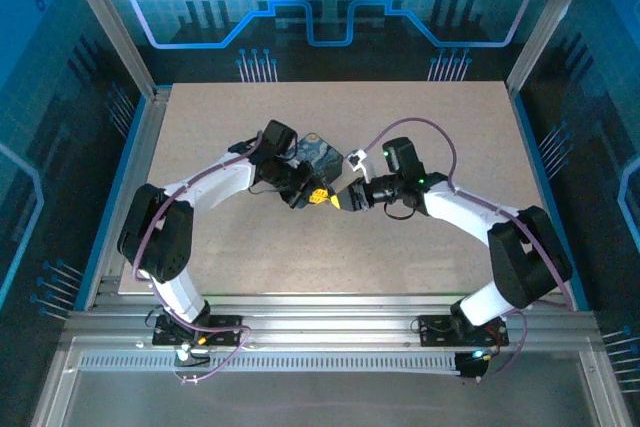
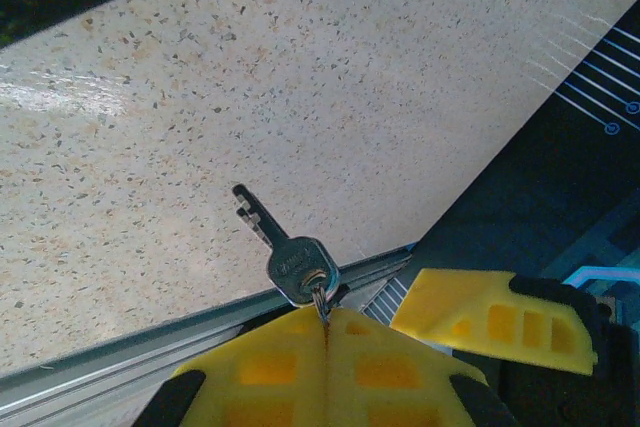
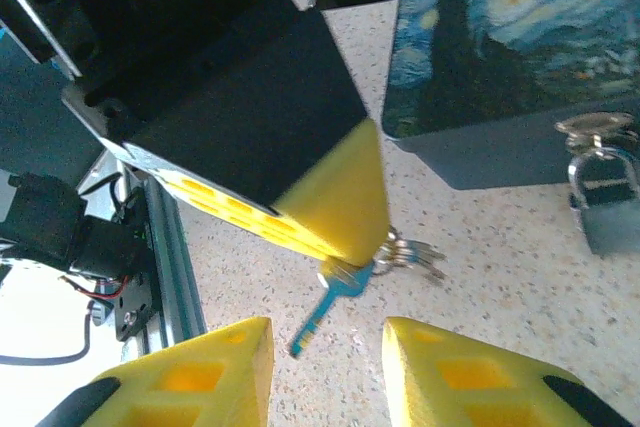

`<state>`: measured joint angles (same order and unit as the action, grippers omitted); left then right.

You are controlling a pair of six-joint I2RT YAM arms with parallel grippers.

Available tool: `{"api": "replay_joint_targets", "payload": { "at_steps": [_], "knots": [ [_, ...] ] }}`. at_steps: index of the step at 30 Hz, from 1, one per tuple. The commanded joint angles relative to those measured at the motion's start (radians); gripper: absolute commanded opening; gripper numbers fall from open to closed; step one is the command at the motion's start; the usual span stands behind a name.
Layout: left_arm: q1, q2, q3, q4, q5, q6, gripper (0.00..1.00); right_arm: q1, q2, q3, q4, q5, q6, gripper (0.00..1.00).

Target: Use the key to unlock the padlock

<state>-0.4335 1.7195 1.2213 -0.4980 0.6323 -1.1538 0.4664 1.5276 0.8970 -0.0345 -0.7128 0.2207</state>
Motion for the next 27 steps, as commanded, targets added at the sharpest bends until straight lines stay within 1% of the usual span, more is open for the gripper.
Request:
{"api": "replay_joint_targets", "payload": {
  "at_steps": [1,6,17,21,25,26,27],
  "knots": [
    [0.012,-0.023,0.036,-0.045,-0.011,-0.007,0.00,0.027,0.023,0.037,-0.003,0.017,0.008,0.35],
    [0.016,-0.021,0.040,-0.050,-0.016,-0.003,0.00,0.052,0.064,0.083,-0.069,0.048,-0.017,0.31],
    [0.024,-0.023,0.039,-0.054,-0.031,-0.008,0.00,0.060,0.092,0.102,-0.100,0.081,-0.011,0.22],
    [0.025,-0.018,0.053,-0.063,-0.039,-0.001,0.00,0.063,0.091,0.101,-0.094,0.092,-0.001,0.14],
    [0.024,-0.018,0.046,-0.065,-0.046,0.002,0.00,0.063,0.092,0.112,-0.100,0.099,0.015,0.08],
    [0.024,-0.018,0.045,-0.069,-0.052,0.006,0.01,0.062,0.092,0.115,-0.102,0.101,0.017,0.07],
    [0.023,-0.017,0.043,-0.075,-0.056,0.011,0.04,0.063,0.091,0.117,-0.101,0.102,0.023,0.06]
  ]
}}
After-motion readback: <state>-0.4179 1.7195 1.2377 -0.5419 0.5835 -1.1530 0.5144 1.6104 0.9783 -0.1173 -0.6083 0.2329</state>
